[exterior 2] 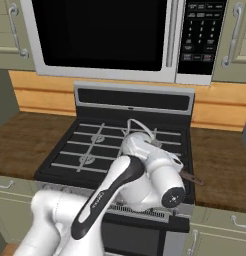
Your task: Pick the kettle from the counter and place it on a stove burner. Then turn the burner on.
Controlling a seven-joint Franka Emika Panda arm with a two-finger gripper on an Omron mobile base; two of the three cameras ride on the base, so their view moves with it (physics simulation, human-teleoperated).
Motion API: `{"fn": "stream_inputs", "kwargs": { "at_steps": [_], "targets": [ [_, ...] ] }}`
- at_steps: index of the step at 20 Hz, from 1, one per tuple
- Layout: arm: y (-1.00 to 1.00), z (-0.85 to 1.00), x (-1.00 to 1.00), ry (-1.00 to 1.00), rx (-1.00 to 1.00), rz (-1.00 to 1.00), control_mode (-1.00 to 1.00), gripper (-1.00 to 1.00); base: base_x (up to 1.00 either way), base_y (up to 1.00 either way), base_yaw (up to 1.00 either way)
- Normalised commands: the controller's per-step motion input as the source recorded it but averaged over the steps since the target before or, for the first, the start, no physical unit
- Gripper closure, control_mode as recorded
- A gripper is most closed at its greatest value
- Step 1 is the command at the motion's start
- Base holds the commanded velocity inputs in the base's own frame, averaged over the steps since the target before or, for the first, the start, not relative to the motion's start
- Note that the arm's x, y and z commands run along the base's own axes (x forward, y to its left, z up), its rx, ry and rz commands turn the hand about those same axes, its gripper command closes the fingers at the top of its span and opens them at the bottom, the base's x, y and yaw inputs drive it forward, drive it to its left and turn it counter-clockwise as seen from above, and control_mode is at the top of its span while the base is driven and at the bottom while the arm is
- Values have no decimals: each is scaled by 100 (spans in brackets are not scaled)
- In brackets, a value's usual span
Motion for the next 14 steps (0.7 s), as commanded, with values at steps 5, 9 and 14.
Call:
{"fn": "stream_inputs", "kwargs": {
  "at_steps": [5, 9, 14],
  "targets": [
    [100, 0, 0, 9, 0, 6, -100, 100, 0, 0, 0],
    [100, 0, 0, 12, 0, 5, -100, 100, 0, 0, 0],
    [100, -1, 0, 12, 0, 6, -100, 100, 0, 0, 0]
  ]
}}
